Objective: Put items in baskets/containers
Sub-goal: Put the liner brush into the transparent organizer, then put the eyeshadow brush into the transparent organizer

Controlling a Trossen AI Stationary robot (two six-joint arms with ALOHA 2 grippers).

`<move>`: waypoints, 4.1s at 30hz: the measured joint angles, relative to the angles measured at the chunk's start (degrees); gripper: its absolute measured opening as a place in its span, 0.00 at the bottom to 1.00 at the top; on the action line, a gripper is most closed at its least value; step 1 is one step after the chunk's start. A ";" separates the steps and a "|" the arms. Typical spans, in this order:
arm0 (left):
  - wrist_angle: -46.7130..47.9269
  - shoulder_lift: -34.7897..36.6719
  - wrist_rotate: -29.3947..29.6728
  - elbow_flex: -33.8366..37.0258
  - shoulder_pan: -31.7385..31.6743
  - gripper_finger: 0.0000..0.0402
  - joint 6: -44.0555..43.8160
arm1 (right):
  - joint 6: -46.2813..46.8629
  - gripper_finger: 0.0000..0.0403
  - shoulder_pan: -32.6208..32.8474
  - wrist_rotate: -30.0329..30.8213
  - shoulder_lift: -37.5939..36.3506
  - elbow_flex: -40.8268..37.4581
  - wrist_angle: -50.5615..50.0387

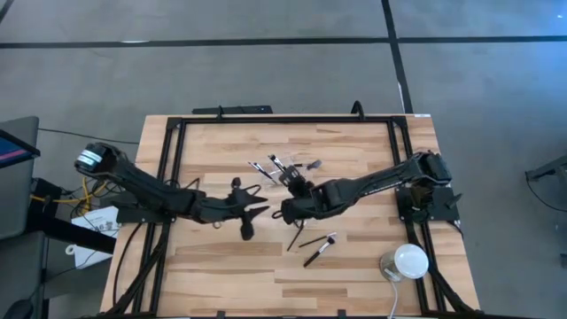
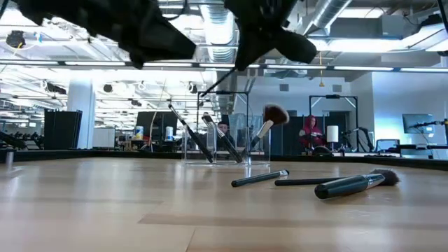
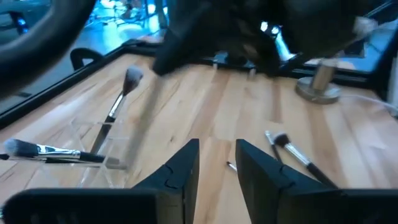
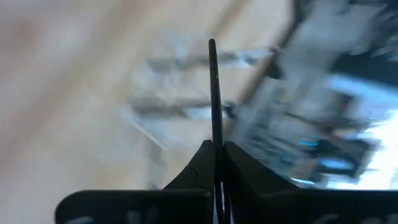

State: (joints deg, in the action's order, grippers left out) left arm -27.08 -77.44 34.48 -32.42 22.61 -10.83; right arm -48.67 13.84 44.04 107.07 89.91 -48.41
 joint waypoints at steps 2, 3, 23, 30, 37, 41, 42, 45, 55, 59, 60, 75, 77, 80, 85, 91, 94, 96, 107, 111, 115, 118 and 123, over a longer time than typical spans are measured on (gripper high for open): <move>0.07 2.58 -0.01 2.10 0.89 0.25 0.05 | -6.73 0.02 -0.83 6.11 0.02 -0.03 -1.20; 0.06 3.57 0.00 3.20 1.20 0.25 -0.15 | -8.14 0.02 -1.49 8.81 0.02 -0.04 -2.30; -1.13 7.60 7.34 11.69 1.84 0.25 -9.53 | -5.37 0.01 -8.61 7.25 0.04 -7.33 -9.40; -1.35 7.58 7.30 11.69 1.84 0.25 -9.62 | -4.45 0.03 -8.71 6.90 0.07 -10.90 -5.61; -1.50 7.58 7.30 11.69 1.84 0.25 -9.62 | -4.22 0.11 -9.27 6.79 0.07 -11.76 1.46; -1.69 7.58 7.28 11.69 1.84 0.25 -9.62 | -4.25 0.16 -10.32 6.37 0.07 -11.76 3.40; -1.69 7.58 7.28 11.68 1.84 0.25 -9.62 | -4.27 0.16 -10.56 6.08 0.07 -11.76 3.87; -1.69 7.58 7.28 11.66 1.84 0.25 -9.62 | -3.88 0.17 -11.02 5.19 0.07 -11.76 5.21; -5.58 5.08 2.47 11.62 1.91 0.25 -18.06 | 7.79 0.18 -3.62 12.17 0.07 -8.87 8.16; -18.94 -4.62 1.61 11.54 3.11 0.25 -18.20 | 8.43 0.18 1.61 20.07 0.07 -5.33 4.49; -22.64 -7.87 1.60 11.18 3.46 0.25 -18.20 | 9.60 0.18 2.72 20.43 0.06 -4.40 2.50; -30.65 -42.93 2.05 -13.45 3.70 0.25 -7.63 | 63.24 0.15 9.49 -2.26 -13.05 -14.64 -16.06; -30.50 -45.03 2.38 -14.58 3.32 0.25 -7.65 | 60.06 0.14 10.94 -2.41 -14.86 -20.18 -7.87; -30.41 -47.47 2.45 -15.12 3.15 0.25 -8.68 | 57.22 0.14 12.21 -3.11 -17.04 -28.37 7.40; -30.46 -50.33 1.85 -16.36 3.78 0.25 -8.65 | 49.34 0.14 12.70 -6.02 -17.71 -35.92 27.72; -30.15 -50.55 1.98 -17.45 4.14 0.25 -7.87 | 45.58 0.14 10.64 -4.97 -17.73 -36.79 35.20; -30.46 -49.50 1.96 -17.65 4.14 0.25 -7.87 | 45.60 0.14 9.41 -5.17 -17.73 -36.79 36.94; -30.42 -49.47 1.92 -18.33 4.14 0.25 -7.85 | 45.62 0.14 8.83 -5.34 -17.73 -36.79 37.20; -23.29 -49.53 -0.05 -19.90 3.92 0.25 -9.63 | 45.62 0.14 8.64 -5.54 -17.73 -36.79 37.21; -20.84 -49.40 0.09 -20.05 3.93 0.25 -11.10 | 45.62 0.14 8.62 -5.54 -17.73 -36.79 37.19; -17.75 -49.16 0.61 -20.14 3.92 0.25 -10.81 | 45.62 0.14 8.64 -5.54 -17.70 -36.79 37.13; -17.11 -49.01 0.53 -20.14 3.92 0.25 -7.89 | 45.64 0.14 8.62 -5.54 -17.70 -36.77 36.89; -11.45 -45.09 -0.27 -19.83 4.05 0.25 -4.51 | 45.64 0.14 8.62 -5.54 -17.68 -36.74 36.86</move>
State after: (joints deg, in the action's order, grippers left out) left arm -38.53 -122.53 34.21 -52.25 26.65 -15.34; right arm -3.03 22.46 38.50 89.38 53.17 -11.55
